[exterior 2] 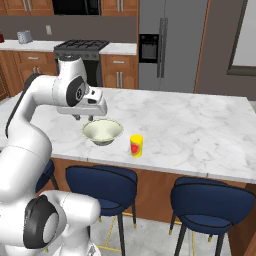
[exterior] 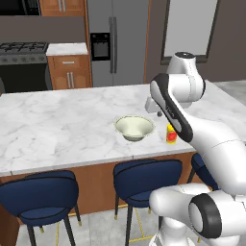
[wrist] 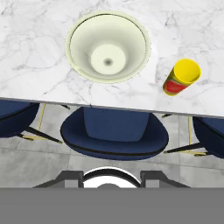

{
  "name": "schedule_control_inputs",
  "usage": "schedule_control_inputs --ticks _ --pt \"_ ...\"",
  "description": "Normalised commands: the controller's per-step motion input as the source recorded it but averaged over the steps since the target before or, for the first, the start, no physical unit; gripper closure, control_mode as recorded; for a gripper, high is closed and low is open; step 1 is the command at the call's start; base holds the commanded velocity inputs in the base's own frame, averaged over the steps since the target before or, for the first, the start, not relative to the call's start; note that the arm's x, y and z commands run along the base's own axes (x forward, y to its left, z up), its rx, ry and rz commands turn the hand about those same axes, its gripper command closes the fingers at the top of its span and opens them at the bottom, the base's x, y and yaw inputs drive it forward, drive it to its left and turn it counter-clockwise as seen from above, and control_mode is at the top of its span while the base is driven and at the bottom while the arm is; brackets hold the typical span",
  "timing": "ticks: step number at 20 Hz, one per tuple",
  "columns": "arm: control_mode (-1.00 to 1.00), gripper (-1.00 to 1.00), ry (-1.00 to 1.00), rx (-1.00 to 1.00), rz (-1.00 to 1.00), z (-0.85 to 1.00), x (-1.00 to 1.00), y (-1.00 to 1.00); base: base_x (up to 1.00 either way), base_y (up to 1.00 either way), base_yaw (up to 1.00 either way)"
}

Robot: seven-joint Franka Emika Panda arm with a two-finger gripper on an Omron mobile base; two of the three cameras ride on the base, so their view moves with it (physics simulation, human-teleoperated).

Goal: Place the cup inside the bowl on the dining table and move the bowl to any counter.

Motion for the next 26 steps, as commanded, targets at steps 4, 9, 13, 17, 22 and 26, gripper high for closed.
schedule_control_inputs --ticks 4,9,13,17,22,26 --pt "-1.0 -1.0 0.0 0.0 0.0 0.0 0.0 0.01 0.0 0.0 0.0" --pt "-1.0 -1.0 0.0 0.0 0.0 0.0 0.0 0.0 0.0 0.0 0.0" --pt "-1.0 -1.0 0.0 0.0 0.0 -0.05 0.0 -0.04 0.0 0.0 0.0" --pt "-1.0 -1.0 0.0 0.0 0.0 -0.09 0.12 -0.19 0.0 0.0 0.0" --pt "-1.0 -1.0 0.0 -0.02 0.0 -0.09 0.19 -0.26 0.0 0.0 0.0" --pt "-1.0 -1.0 0.0 -0.01 0.0 0.0 0.16 -0.31 0.0 0.0 0.0"
